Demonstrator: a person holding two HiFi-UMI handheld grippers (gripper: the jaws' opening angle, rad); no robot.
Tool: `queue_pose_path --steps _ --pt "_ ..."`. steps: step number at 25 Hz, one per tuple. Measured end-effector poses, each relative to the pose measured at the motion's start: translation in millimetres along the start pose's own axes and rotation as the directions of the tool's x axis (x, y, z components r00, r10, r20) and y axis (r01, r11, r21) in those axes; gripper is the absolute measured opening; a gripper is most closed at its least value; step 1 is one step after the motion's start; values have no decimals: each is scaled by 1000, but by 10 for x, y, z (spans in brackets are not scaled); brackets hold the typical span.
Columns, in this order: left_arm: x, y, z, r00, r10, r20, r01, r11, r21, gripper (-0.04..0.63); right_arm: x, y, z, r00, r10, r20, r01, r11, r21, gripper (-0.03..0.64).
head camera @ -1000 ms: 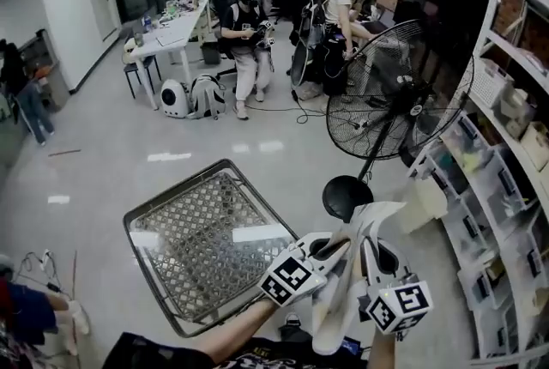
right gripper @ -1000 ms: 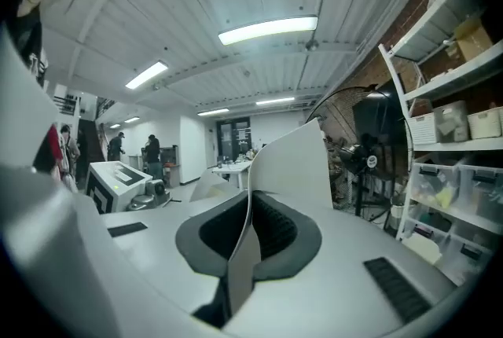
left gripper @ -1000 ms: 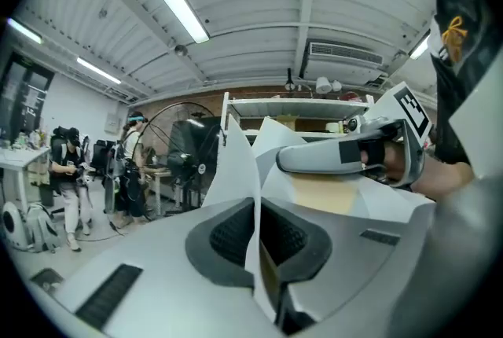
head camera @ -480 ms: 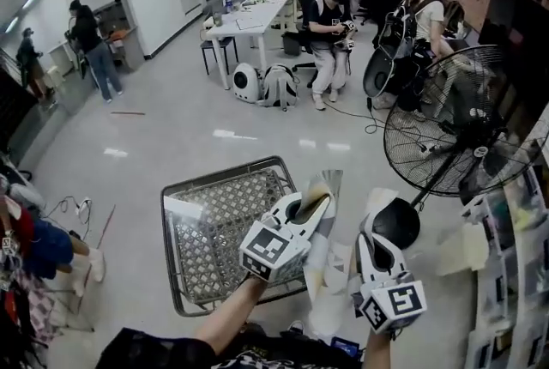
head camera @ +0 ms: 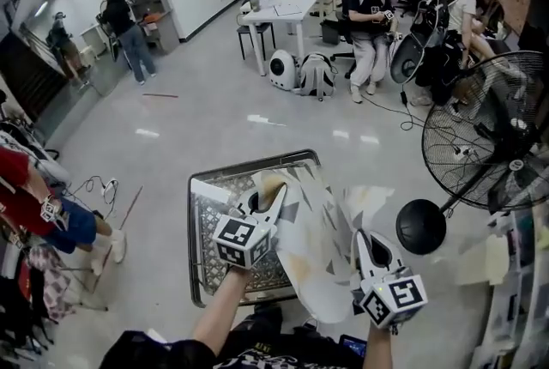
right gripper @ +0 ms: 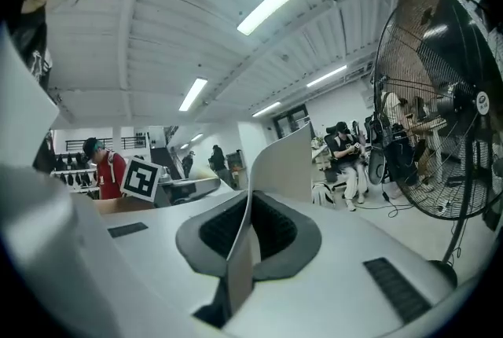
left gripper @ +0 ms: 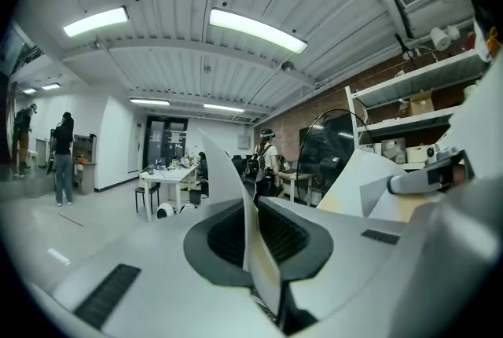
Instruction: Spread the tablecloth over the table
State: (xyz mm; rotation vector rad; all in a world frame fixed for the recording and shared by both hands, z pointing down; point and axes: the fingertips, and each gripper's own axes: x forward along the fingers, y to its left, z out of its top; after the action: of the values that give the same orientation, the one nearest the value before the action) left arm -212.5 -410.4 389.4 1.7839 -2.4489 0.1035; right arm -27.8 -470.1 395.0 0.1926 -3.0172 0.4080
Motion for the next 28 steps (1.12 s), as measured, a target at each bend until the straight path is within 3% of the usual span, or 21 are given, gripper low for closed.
queue_pose_path --steps 5,12,16,19,22,24,26,28 --pt "52 472 -78 999 46 15 -45 998 -34 35 294 95 62 1000 -27 0 27 1000 -11 17" --pt "-207 1648 335 983 152 105 -147 988 -53 35 863 465 457 990 -3 142 8 999 -32 17" --pt "-630 2539 460 950 271 152 -268 963 -44 37 1265 806 513 977 30 212 -17 998 -59 18" --pt "-1101 3159 410 906 390 167 -383 921 -74 37 1545 985 481 970 48 240 -33 997 -67 18" --pt "-1526 3694 153 866 484 125 -480 875 -59 38 1845 1020 344 971 18 239 -21 1000 9 20" --pt "-1734 3935 -174 860 507 50 -508 862 -8 41 2037 1052 99 981 -4 194 -8 998 65 20" --pt "-1870 4000 -536 868 496 -26 -495 868 31 41 2143 1132 -200 991 -14 134 -1 994 107 19" --pt "-1931 3909 -818 887 457 -73 -455 890 43 40 2149 1232 -433 996 -13 86 2 992 123 18"
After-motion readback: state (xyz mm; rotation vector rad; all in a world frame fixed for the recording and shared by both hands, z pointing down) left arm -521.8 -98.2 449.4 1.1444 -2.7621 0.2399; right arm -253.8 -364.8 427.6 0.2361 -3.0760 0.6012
